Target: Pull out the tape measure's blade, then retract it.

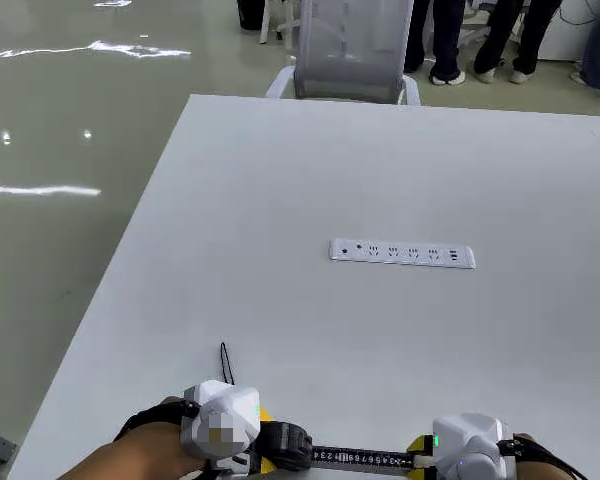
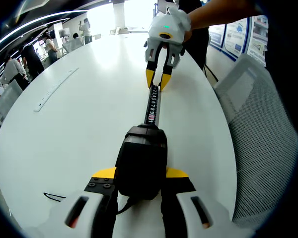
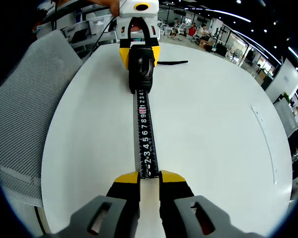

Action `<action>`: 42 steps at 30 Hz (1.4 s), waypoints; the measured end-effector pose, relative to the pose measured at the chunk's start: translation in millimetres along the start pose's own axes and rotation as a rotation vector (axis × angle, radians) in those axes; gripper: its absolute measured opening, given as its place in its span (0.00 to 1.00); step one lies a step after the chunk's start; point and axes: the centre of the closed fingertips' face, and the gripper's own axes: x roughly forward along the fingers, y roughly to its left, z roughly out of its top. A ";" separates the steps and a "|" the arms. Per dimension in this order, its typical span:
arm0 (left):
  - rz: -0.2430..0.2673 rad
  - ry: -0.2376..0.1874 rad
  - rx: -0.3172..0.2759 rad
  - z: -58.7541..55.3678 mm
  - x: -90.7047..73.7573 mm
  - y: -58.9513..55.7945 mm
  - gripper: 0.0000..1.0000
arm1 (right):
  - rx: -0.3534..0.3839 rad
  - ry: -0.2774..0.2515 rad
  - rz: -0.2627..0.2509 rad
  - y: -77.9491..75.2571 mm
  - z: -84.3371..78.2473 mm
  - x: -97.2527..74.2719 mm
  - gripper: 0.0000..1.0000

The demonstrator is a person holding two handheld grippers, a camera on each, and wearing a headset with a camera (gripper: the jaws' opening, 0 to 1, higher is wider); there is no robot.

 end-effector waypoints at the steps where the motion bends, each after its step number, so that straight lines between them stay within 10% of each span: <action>1: 0.001 0.000 -0.001 0.1 -0.1 0.0 0.29 | 0.001 0.001 0.000 -0.2 -0.6 -0.2 0.12; 42: 0.001 0.003 -0.013 -0.4 0.3 0.2 0.29 | 0.021 0.016 -0.009 -5.9 -26.9 -15.0 0.12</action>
